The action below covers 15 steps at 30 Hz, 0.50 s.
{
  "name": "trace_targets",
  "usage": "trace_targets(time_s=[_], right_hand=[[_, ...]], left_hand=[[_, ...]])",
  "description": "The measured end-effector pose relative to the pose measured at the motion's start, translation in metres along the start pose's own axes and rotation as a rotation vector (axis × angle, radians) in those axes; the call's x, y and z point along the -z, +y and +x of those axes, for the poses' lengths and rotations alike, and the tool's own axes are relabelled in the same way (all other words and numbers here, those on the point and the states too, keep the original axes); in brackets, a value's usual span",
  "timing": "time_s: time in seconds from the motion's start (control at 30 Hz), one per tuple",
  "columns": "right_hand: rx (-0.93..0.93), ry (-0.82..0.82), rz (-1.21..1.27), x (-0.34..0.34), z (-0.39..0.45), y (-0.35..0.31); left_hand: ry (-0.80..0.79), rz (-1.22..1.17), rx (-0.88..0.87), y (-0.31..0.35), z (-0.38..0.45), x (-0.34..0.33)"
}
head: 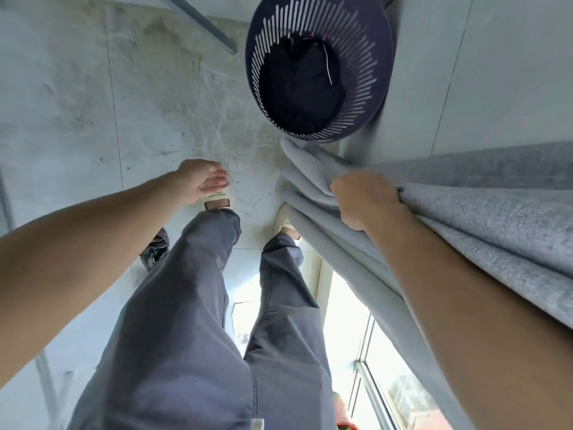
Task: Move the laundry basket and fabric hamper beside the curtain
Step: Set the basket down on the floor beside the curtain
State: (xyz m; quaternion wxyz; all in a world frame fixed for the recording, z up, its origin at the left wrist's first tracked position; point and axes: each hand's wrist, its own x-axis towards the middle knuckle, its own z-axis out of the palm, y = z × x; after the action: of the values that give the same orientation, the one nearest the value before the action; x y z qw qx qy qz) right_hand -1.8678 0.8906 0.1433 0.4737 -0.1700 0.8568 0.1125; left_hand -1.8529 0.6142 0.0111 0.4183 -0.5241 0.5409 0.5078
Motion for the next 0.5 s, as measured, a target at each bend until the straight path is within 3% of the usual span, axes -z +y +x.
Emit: trace_targets(time_s=[0.5], right_hand=[[0.116, 0.091, -0.077, -0.051, -0.068, -0.048]], left_hand=[[-0.020, -0.178, -0.077, -0.076, -0.085, -0.014]])
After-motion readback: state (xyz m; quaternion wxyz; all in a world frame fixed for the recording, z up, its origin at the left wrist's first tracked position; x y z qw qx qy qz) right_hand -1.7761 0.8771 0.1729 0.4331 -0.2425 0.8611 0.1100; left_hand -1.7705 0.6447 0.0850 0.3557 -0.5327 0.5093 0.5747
